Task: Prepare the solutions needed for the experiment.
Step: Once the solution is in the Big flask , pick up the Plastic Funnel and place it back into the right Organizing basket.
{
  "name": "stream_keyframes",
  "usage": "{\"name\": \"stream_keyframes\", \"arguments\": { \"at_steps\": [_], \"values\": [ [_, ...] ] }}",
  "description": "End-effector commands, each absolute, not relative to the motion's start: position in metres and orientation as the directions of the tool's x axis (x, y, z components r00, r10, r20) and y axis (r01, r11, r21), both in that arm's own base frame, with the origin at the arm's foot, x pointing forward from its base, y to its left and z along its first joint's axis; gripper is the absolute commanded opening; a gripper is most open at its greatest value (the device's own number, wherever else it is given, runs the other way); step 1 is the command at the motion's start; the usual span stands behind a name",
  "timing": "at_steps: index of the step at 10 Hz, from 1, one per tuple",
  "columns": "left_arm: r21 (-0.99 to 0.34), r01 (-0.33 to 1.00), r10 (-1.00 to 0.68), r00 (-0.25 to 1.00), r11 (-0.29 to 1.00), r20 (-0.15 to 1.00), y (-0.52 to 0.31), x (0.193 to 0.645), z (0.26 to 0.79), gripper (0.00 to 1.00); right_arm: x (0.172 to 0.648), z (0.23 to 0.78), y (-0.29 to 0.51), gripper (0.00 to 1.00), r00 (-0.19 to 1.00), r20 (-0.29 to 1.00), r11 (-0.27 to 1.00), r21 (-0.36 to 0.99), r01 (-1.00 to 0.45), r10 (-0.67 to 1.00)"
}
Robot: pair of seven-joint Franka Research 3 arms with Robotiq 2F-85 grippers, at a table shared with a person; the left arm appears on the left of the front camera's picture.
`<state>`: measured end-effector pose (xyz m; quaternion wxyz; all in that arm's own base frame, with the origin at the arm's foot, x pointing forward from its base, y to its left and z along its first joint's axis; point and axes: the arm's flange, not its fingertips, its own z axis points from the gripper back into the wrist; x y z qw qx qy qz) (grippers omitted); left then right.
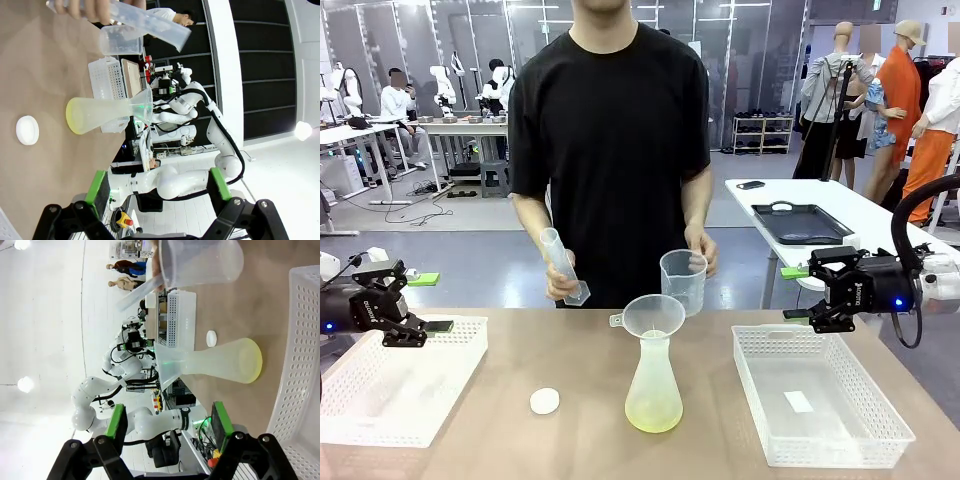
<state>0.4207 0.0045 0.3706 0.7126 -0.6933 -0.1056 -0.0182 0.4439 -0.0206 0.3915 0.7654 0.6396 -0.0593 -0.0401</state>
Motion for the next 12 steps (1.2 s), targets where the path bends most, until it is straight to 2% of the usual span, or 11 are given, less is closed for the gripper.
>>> {"name": "stream_keyframes", "arguments": {
  "at_steps": [1, 8, 12],
  "values": [
    [-0.983, 0.178, 0.120, 0.976, 0.037, 0.181, 0.005, 0.421, 0.371, 1.00, 0.443, 0.394, -0.023, 0.85, 0.991, 0.044, 0.188, 0.982, -0.020, -0.125],
    [-0.983, 0.178, 0.120, 0.976, 0.037, 0.181, 0.005, 0.421, 0.371, 1.00, 0.444, 0.392, -0.021, 0.85, 0.990, 0.039, 0.179, 0.984, -0.014, -0.137],
    [-0.983, 0.178, 0.120, 0.976, 0.037, 0.181, 0.005, 0.421, 0.371, 1.00, 0.411, 0.440, 0.012, 0.85, 0.962, 0.232, 0.428, 0.891, -0.151, -0.143]
  ]
}}
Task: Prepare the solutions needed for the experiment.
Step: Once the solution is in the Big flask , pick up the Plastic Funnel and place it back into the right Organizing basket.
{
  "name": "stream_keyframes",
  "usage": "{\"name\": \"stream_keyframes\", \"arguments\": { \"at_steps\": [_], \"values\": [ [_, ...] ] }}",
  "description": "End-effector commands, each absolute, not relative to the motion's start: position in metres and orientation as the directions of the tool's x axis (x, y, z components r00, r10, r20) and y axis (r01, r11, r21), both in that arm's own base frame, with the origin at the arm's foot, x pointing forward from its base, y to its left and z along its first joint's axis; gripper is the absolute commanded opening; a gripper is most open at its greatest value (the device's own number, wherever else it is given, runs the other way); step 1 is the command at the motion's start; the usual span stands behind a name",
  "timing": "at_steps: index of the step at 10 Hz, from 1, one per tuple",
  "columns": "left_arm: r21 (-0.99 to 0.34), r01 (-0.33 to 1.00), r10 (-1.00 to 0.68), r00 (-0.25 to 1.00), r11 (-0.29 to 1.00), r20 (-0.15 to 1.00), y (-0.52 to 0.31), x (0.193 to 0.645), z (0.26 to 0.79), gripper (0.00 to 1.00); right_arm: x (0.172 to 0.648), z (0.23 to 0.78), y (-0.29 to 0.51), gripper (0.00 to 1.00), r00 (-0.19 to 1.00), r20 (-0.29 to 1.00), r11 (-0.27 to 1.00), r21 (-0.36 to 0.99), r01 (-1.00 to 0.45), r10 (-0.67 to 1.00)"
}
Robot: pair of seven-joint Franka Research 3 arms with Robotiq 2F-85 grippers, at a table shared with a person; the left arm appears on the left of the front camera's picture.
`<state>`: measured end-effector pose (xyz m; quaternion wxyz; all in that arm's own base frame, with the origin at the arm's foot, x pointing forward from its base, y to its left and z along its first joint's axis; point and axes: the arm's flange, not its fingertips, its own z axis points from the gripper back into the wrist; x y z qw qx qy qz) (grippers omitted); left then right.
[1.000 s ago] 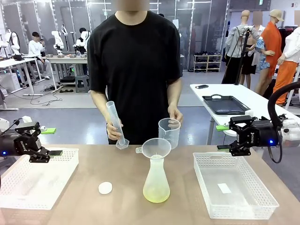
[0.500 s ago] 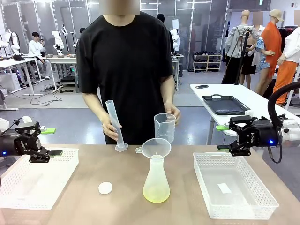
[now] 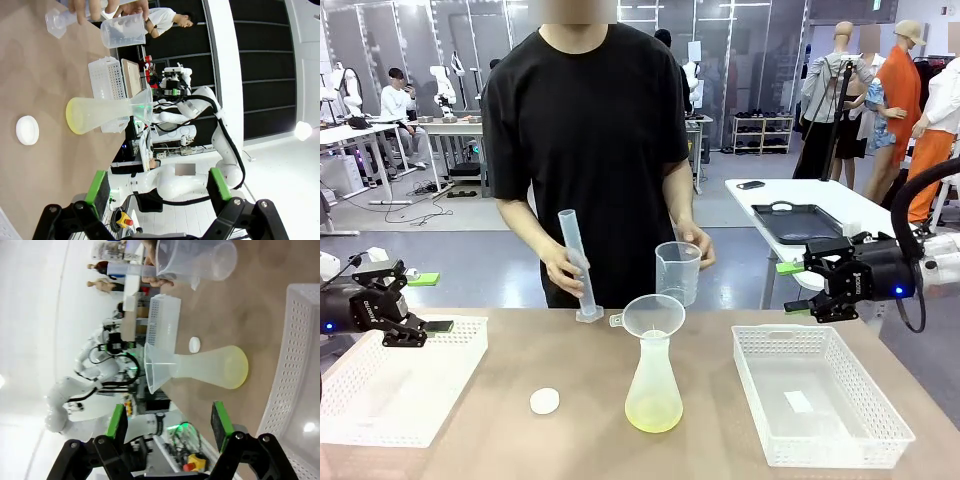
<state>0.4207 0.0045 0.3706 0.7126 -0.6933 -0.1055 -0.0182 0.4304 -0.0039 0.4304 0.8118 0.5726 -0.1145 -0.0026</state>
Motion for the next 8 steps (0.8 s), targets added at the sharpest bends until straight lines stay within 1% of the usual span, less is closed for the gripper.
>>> {"name": "stream_keyframes", "arguments": {
  "at_steps": [1, 4, 6, 8],
  "values": [
    [-0.983, 0.178, 0.120, 0.976, 0.037, 0.181, 0.005, 0.421, 0.371, 1.00, 0.405, 0.450, 0.026, 0.85, 0.957, 0.258, 0.485, 0.859, -0.164, -0.133],
    [-0.983, 0.178, 0.120, 0.976, 0.037, 0.181, 0.005, 0.421, 0.371, 1.00, 0.385, 0.472, 0.076, 0.85, 0.938, 0.345, 0.631, 0.736, -0.246, -0.036],
    [-0.983, 0.178, 0.120, 0.976, 0.037, 0.181, 0.005, 0.421, 0.371, 1.00, 0.376, 0.478, 0.117, 0.85, 0.920, 0.390, 0.742, 0.611, -0.277, 0.023],
    [-0.983, 0.178, 0.120, 0.976, 0.037, 0.181, 0.005, 0.421, 0.371, 1.00, 0.370, 0.483, 0.146, 0.85, 0.911, 0.408, 0.792, 0.538, -0.289, 0.056]
  ]
}}
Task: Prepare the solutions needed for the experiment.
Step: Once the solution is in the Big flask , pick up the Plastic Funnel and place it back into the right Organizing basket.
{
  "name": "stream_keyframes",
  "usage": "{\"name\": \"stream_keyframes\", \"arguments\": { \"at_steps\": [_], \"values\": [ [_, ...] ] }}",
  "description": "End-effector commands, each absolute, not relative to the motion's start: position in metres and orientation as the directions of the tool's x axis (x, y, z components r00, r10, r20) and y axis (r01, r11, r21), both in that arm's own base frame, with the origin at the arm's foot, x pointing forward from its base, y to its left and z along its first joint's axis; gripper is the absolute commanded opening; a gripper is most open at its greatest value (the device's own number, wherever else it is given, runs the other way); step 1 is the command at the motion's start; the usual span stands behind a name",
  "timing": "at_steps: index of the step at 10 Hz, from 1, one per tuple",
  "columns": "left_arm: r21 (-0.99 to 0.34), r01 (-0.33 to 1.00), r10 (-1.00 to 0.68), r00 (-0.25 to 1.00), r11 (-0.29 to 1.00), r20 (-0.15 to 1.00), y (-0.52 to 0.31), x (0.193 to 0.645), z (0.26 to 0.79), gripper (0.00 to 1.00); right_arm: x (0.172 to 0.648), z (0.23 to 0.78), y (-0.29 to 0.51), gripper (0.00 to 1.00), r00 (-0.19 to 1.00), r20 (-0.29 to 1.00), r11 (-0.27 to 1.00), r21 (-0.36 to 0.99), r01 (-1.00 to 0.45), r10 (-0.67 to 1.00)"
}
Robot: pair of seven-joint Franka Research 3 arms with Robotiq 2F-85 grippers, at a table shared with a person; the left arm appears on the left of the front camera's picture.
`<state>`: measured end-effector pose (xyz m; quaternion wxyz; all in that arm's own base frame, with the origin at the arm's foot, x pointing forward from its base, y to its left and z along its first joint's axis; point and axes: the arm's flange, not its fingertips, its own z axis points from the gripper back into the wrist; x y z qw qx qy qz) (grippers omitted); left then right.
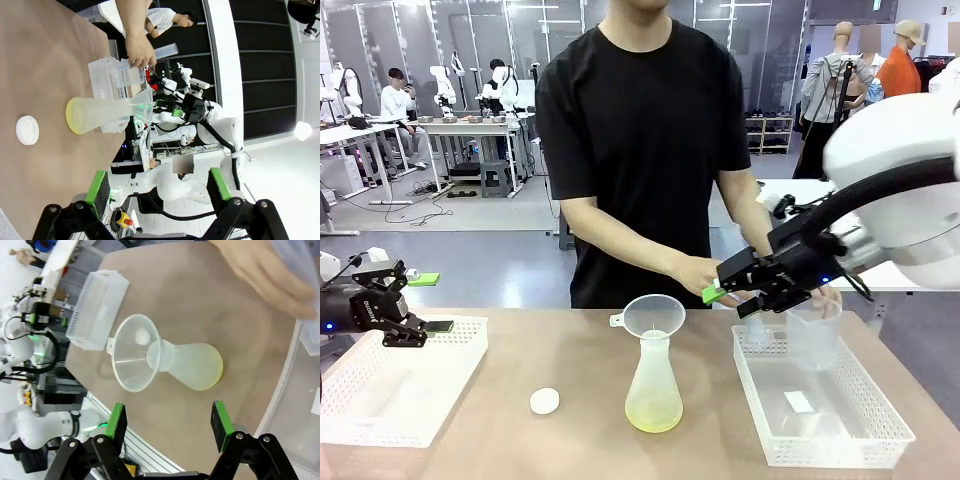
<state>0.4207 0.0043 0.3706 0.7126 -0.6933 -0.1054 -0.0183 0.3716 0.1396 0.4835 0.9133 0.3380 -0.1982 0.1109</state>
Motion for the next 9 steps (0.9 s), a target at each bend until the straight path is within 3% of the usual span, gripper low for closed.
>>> {"name": "stream_keyframes", "arguments": {
  "at_steps": [1, 3, 9],
  "values": [
    [-0.983, 0.178, 0.120, 0.976, 0.037, 0.181, 0.005, 0.421, 0.371, 1.00, 0.368, 0.486, 0.157, 0.85, 0.912, 0.407, 0.804, 0.523, -0.282, 0.054],
    [-0.983, 0.178, 0.120, 0.976, 0.037, 0.181, 0.005, 0.421, 0.371, 1.00, 0.369, 0.485, 0.152, 0.85, 0.896, 0.438, 0.772, 0.542, -0.333, 0.079],
    [-0.983, 0.178, 0.120, 0.976, 0.037, 0.181, 0.005, 0.421, 0.371, 1.00, 0.366, 0.494, 0.159, 0.85, 0.916, 0.395, 0.782, 0.548, -0.295, 0.069]
  ]
}}
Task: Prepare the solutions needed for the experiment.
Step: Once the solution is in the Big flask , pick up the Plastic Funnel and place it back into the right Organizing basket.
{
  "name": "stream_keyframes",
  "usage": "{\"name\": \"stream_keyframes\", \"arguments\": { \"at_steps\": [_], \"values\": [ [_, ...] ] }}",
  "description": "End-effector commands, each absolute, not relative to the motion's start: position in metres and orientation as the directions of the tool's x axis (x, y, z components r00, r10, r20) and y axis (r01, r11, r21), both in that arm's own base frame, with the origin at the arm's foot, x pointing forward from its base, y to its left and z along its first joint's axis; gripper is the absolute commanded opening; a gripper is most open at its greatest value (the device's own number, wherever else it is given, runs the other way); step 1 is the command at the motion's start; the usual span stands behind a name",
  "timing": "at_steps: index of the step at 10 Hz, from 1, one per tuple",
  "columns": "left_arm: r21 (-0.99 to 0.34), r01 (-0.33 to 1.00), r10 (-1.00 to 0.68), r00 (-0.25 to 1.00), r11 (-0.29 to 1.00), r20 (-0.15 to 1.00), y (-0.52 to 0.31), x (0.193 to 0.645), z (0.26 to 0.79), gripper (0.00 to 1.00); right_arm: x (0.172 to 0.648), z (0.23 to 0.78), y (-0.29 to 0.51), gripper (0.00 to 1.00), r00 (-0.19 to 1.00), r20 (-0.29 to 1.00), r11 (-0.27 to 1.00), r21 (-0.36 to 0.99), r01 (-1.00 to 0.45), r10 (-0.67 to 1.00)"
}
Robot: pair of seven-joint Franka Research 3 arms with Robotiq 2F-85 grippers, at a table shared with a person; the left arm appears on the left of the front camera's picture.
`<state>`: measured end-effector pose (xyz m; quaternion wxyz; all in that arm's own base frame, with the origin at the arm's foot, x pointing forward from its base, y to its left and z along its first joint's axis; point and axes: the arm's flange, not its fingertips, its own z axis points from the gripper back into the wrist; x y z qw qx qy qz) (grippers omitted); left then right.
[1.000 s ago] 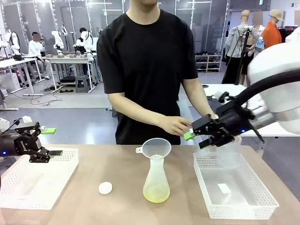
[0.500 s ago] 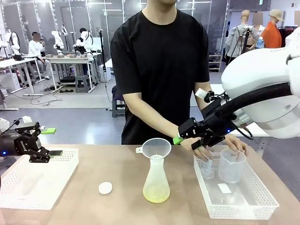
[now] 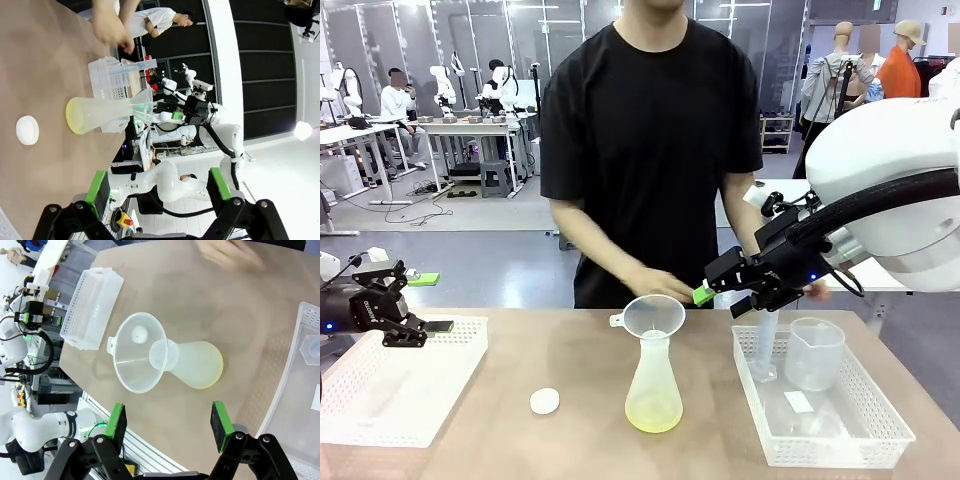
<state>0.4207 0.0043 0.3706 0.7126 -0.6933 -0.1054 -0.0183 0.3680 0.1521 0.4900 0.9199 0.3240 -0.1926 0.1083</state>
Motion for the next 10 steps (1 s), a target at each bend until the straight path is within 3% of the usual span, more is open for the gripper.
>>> {"name": "stream_keyframes", "arguments": {
  "at_steps": [1, 5, 10],
  "values": [
    [-0.983, 0.178, 0.120, 0.976, 0.037, 0.181, 0.005, 0.421, 0.371, 1.00, 0.364, 0.502, 0.170, 0.85, 0.917, 0.394, 0.806, 0.518, -0.285, 0.071],
    [-0.983, 0.178, 0.120, 0.976, 0.037, 0.181, 0.005, 0.421, 0.371, 1.00, 0.384, 0.509, 0.202, 0.85, 0.939, 0.342, 0.869, 0.456, -0.191, 0.027],
    [-0.983, 0.178, 0.120, 0.976, 0.037, 0.181, 0.005, 0.421, 0.371, 1.00, 0.408, 0.506, 0.217, 0.85, 0.942, 0.333, 0.921, 0.349, -0.172, 0.050]
  ]
}}
